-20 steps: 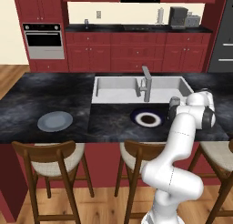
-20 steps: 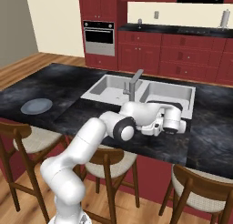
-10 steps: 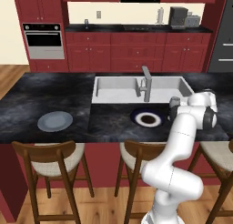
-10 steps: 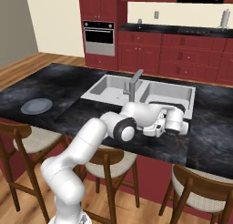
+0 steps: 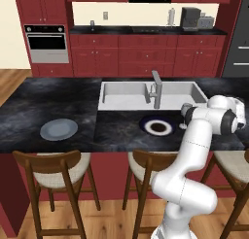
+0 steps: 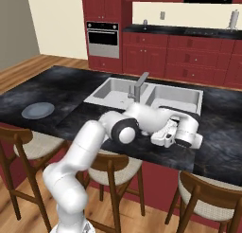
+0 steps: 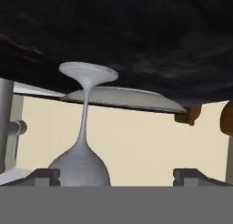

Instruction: Retrieve the wine glasses from the counter and place one next to each plate.

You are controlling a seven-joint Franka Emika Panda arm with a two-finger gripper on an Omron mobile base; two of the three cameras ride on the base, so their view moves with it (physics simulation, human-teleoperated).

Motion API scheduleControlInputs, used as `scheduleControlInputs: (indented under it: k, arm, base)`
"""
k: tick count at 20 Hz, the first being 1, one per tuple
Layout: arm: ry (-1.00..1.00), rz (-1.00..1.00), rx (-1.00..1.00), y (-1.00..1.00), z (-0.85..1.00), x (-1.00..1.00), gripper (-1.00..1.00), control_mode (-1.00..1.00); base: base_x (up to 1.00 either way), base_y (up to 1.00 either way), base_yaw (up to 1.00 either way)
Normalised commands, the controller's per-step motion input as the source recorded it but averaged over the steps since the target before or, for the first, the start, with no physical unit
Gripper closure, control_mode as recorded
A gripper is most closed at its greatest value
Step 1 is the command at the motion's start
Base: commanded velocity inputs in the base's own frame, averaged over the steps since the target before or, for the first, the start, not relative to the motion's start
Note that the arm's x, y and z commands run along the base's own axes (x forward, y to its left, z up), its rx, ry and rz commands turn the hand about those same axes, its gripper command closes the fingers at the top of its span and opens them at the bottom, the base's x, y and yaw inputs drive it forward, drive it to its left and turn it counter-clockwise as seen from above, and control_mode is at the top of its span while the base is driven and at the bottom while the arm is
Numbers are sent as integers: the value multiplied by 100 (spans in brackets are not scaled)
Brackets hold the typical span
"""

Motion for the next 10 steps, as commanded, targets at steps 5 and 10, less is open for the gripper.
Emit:
scheduleControlInputs:
  k: [5,10]
  arm:
    - [-5,-6,0,0,67,-72,-100,-100]
    - [-15,-4,-8,68,59,-76,-100,-100]
  base:
    - [0,0,0]
    - [0,0,0]
